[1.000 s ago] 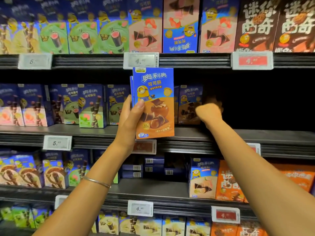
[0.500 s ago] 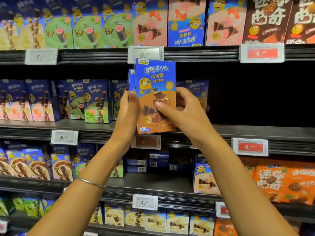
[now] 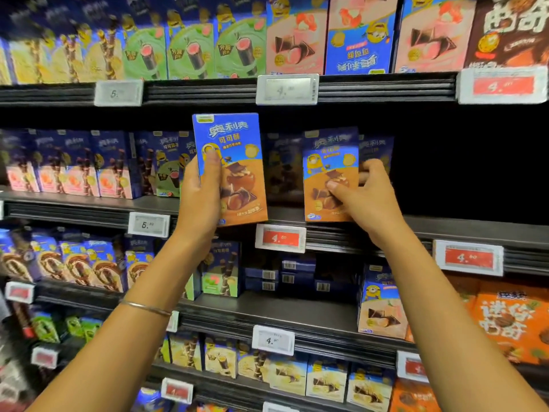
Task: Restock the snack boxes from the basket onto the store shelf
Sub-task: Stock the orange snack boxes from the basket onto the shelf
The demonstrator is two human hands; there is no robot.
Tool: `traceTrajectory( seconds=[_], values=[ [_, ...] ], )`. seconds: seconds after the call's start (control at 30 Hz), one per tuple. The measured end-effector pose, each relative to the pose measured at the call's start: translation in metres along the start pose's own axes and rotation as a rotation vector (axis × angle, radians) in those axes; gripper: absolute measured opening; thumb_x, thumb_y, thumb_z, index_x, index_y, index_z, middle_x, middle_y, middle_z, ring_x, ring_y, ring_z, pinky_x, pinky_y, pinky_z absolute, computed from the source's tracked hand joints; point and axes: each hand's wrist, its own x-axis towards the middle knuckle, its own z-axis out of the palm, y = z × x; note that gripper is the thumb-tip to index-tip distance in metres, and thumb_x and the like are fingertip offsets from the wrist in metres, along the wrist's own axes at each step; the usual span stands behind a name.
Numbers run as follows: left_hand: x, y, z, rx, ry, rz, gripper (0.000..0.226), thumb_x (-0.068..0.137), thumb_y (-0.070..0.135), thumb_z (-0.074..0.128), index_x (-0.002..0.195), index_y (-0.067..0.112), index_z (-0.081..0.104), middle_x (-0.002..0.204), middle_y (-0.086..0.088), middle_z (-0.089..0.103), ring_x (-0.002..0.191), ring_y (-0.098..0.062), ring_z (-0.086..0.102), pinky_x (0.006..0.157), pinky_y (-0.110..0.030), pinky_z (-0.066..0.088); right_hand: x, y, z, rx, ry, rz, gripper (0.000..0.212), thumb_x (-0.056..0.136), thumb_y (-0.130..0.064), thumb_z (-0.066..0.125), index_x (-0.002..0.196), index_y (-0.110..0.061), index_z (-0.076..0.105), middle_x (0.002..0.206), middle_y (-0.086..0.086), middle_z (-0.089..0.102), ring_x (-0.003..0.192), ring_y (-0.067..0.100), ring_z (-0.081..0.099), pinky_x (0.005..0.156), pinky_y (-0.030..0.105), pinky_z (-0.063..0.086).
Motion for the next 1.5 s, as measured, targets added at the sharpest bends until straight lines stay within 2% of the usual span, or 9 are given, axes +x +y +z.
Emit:
traceTrajectory(
  seconds=[0.2, 0.37, 0.57, 0.87, 1.03, 1.17, 1.3, 1.4, 1.5],
  values=[
    [0.002, 0.004, -0.002, -0.008, 0.018, -0.016, 0.041, 0.109, 0.051, 0.042, 0.125, 0.019, 0.062, 0.11, -0.001, 0.079, 0.093, -0.015, 0.078, 0.071, -0.026, 0.062, 0.018, 0.009, 0.034, -0.239, 0.051, -0.015, 0.052, 0.085, -0.04, 0.078, 0.108, -0.017, 0.037, 0.108, 0.004, 0.062, 0.099, 0.025, 0.062, 0.075, 0.035, 0.045],
    [0.003, 0.002, -0.002, -0.02, 0.01, -0.023, 0.047, 0.108, 0.055, 0.041, 0.126, 0.017, 0.063, 0.117, -0.018, 0.075, 0.107, -0.037, 0.073, 0.092, -0.051, 0.062, 0.031, 0.004, 0.061, -0.46, 0.018, 0.002, 0.046, 0.091, -0.044, 0.072, 0.106, -0.015, 0.039, 0.122, 0.017, 0.056, 0.107, 0.038, 0.058, 0.075, 0.04, 0.043],
    [0.002, -0.002, -0.003, -0.041, -0.033, -0.045, 0.051, 0.108, 0.054, 0.041, 0.13, 0.013, 0.063, 0.114, -0.01, 0.078, 0.099, -0.024, 0.078, 0.075, -0.031, 0.064, 0.043, 0.0, 0.084, -0.553, 0.01, 0.001, 0.041, 0.092, -0.035, 0.069, 0.072, -0.024, 0.035, 0.089, 0.004, 0.052, 0.086, 0.033, 0.057, 0.066, 0.037, 0.04],
    [0.0, 0.0, -0.004, -0.045, -0.063, -0.059, 0.043, 0.105, 0.057, 0.044, 0.123, 0.023, 0.062, 0.112, -0.005, 0.078, 0.1, -0.026, 0.077, 0.086, -0.042, 0.064, 0.049, -0.002, 0.099, -0.575, -0.027, 0.056, 0.03, 0.091, -0.033, 0.066, 0.075, -0.019, 0.046, 0.086, 0.006, 0.053, 0.072, 0.026, 0.051, 0.066, 0.033, 0.04],
    [-0.001, 0.001, -0.004, -0.039, -0.067, -0.065, 0.045, 0.105, 0.057, 0.044, 0.126, 0.021, 0.06, 0.113, -0.003, 0.078, 0.097, -0.019, 0.078, 0.083, -0.035, 0.065, 0.046, -0.006, 0.091, -0.554, -0.042, 0.07, 0.035, 0.091, -0.049, 0.067, 0.085, -0.019, 0.05, 0.091, 0.005, 0.053, 0.082, 0.028, 0.052, 0.07, 0.035, 0.04],
    [0.0, 0.001, -0.003, -0.037, -0.056, -0.085, 0.033, 0.105, 0.057, 0.045, 0.116, 0.029, 0.059, 0.107, 0.003, 0.079, 0.091, -0.013, 0.078, 0.07, -0.024, 0.062, 0.021, -0.02, 0.077, -0.379, 0.159, -0.141, 0.043, 0.093, -0.064, 0.053, 0.095, -0.022, 0.046, 0.097, -0.004, 0.052, 0.084, 0.018, 0.054, 0.067, 0.031, 0.04],
    [-0.006, 0.003, 0.01, -0.057, -0.084, -0.064, 0.047, 0.106, 0.055, 0.044, 0.134, 0.018, 0.057, 0.117, -0.001, 0.077, 0.097, -0.015, 0.078, 0.072, -0.024, 0.062, -0.016, -0.042, 0.069, 0.151, -0.22, -0.121, 0.045, 0.084, -0.069, 0.06, 0.104, -0.029, 0.061, 0.109, -0.008, 0.069, 0.096, 0.008, 0.069, 0.08, 0.035, 0.06],
    [-0.01, 0.005, 0.022, -0.089, -0.105, -0.056, 0.047, 0.102, 0.057, 0.048, 0.136, 0.025, 0.053, 0.124, 0.004, 0.072, 0.104, -0.01, 0.075, 0.074, -0.02, 0.06, -0.029, -0.046, 0.064, 0.061, -0.297, -0.179, 0.046, 0.084, -0.053, 0.077, 0.118, -0.027, 0.058, 0.114, -0.009, 0.069, 0.097, 0.008, 0.073, 0.084, 0.036, 0.062],
    [-0.014, 0.008, 0.029, -0.135, -0.144, -0.061, 0.07, 0.086, 0.068, 0.047, 0.139, 0.022, 0.051, 0.123, 0.004, 0.072, 0.106, -0.012, 0.075, 0.081, -0.028, 0.063, -0.028, -0.045, 0.053, 0.031, -0.267, -0.17, 0.046, 0.085, -0.045, 0.079, 0.121, -0.023, 0.059, 0.118, -0.005, 0.069, 0.102, 0.012, 0.071, 0.088, 0.039, 0.061]
  ],
)
